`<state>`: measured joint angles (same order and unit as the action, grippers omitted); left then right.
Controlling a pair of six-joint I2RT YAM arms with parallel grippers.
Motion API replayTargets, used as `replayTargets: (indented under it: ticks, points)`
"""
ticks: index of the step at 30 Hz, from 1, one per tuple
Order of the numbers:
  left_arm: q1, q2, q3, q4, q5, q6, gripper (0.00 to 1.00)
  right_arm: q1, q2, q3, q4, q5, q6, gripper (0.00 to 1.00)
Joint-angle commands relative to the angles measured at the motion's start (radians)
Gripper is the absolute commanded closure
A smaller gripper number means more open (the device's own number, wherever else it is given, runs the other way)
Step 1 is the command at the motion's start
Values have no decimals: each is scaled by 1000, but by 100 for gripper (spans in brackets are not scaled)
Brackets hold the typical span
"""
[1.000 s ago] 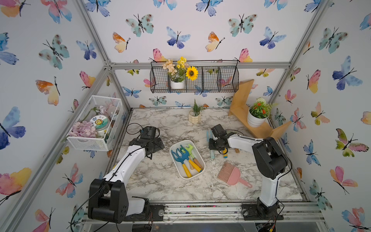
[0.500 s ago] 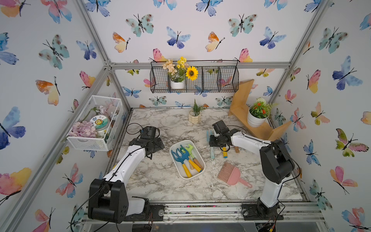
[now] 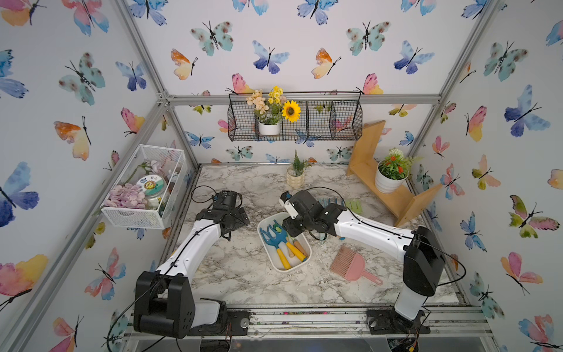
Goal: Take the hand rake out of the storage box
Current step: Place the rake at the center of the board, then pick up the rake from the storage box.
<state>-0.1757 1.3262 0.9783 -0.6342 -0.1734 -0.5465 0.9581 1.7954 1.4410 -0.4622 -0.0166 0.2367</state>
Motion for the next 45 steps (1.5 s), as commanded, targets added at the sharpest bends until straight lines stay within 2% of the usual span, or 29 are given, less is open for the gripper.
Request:
replayTargets:
  ticks: [1, 11, 25, 29, 33, 36, 45]
  points:
    - [6, 9, 32, -23, 25, 2, 0, 19, 61, 10, -95, -14, -86, 54]
    - [5, 8, 45, -33, 22, 1, 0, 37, 126, -21, -129, 10, -117, 52]
    - [6, 5, 33, -31, 20, -1, 0, 51, 205, -40, -82, 12, -114, 53]
    - [7, 2, 27, -28, 20, -1, 0, 66, 228, -31, -85, 22, -113, 57]
    - [7, 1, 24, -28, 19, -3, 0, 73, 230, -24, -85, 37, -97, 68]
    - [6, -1, 24, -29, 15, -2, 0, 73, 204, -12, -85, 51, -85, 72]
    - [7, -5, 22, -31, 15, -4, 0, 73, 144, 86, -146, 70, -95, 73]
